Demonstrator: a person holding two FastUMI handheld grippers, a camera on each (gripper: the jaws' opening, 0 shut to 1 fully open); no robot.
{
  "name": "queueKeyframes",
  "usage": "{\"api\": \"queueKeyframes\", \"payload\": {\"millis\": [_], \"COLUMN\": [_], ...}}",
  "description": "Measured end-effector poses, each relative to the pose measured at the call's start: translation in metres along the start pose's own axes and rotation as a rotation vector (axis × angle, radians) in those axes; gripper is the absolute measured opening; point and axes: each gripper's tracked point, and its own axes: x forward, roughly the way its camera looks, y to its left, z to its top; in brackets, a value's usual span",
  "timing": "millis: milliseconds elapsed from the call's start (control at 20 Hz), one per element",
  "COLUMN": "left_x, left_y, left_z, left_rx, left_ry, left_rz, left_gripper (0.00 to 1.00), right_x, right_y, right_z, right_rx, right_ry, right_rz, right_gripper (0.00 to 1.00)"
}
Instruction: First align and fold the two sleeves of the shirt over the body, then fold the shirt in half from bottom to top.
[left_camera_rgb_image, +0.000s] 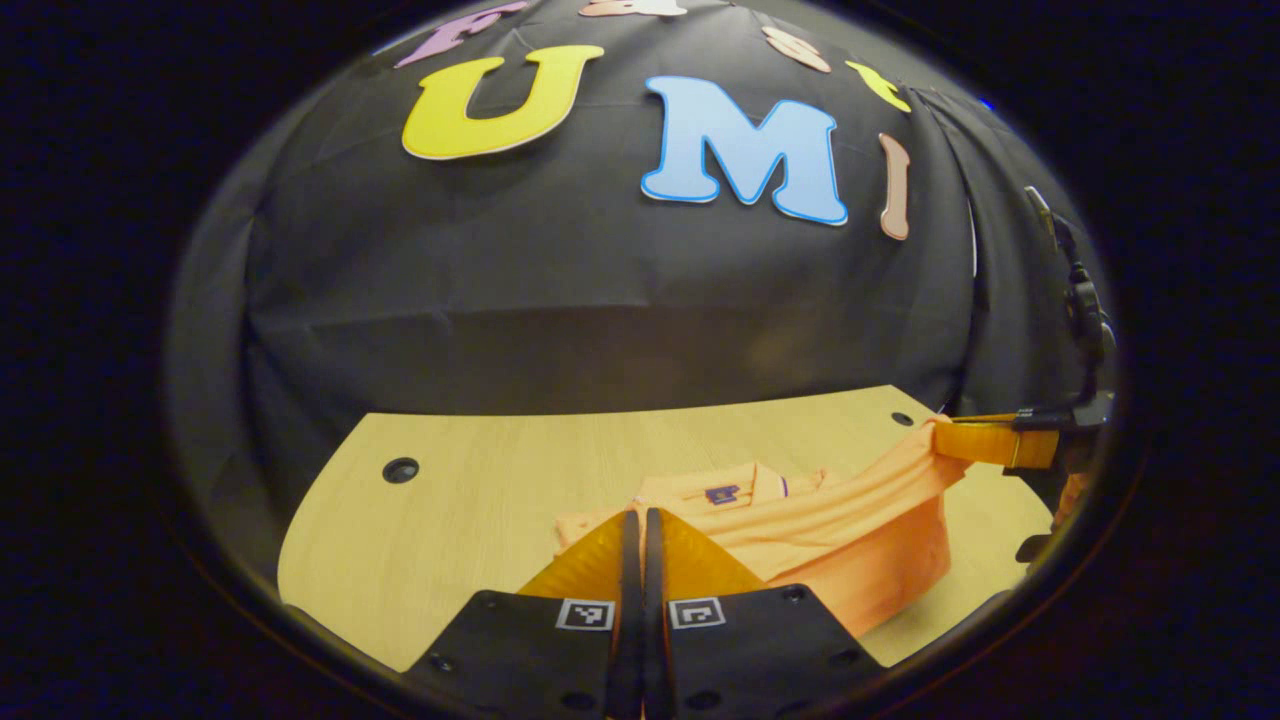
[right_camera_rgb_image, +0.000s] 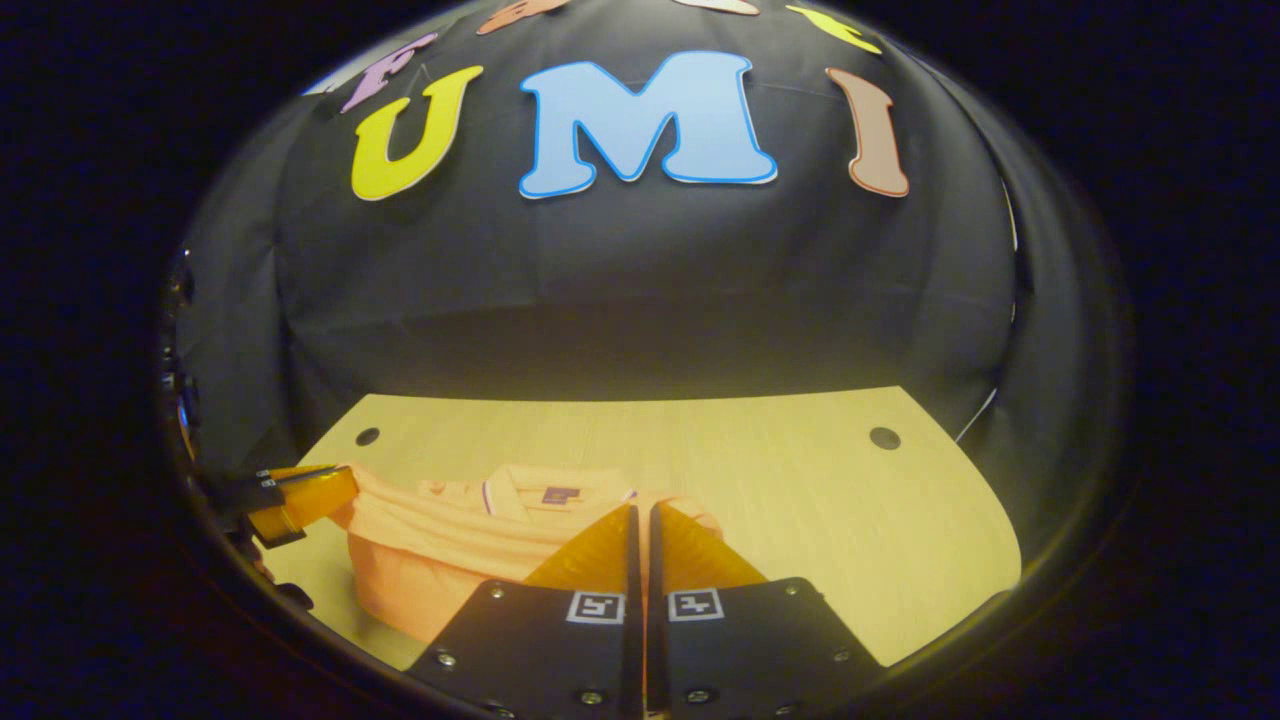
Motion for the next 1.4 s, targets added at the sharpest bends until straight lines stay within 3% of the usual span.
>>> {"api": "queueKeyframes", "payload": {"millis": [750,1200,1300,1350,1400], "left_x": [0.096,0.102,0.097,0.094,0.089], "left_y": [0.021,0.026,0.027,0.025,0.024], "left_z": [-0.029,-0.042,-0.039,-0.036,-0.036], "left_rx": [0.060,0.049,0.051,0.044,0.037], "left_ry": [0.006,0.043,0.045,0.038,0.039], "left_rz": [0.035,0.064,0.072,0.071,0.066], "left_gripper": [0.06,0.09,0.13,0.12,0.13], "right_x": [0.113,0.121,0.116,0.111,0.105], "right_y": [-0.009,-0.010,-0.007,-0.007,-0.008], "right_z": [-0.036,-0.053,-0.055,-0.054,-0.052], "right_rx": [-0.103,-0.128,-0.148,-0.160,-0.168], "right_ry": [0.084,0.138,0.146,0.149,0.146], "right_rz": [-0.093,-0.108,-0.104,-0.105,-0.106], "right_gripper": [0.03,0.08,0.14,0.22,0.23]}}
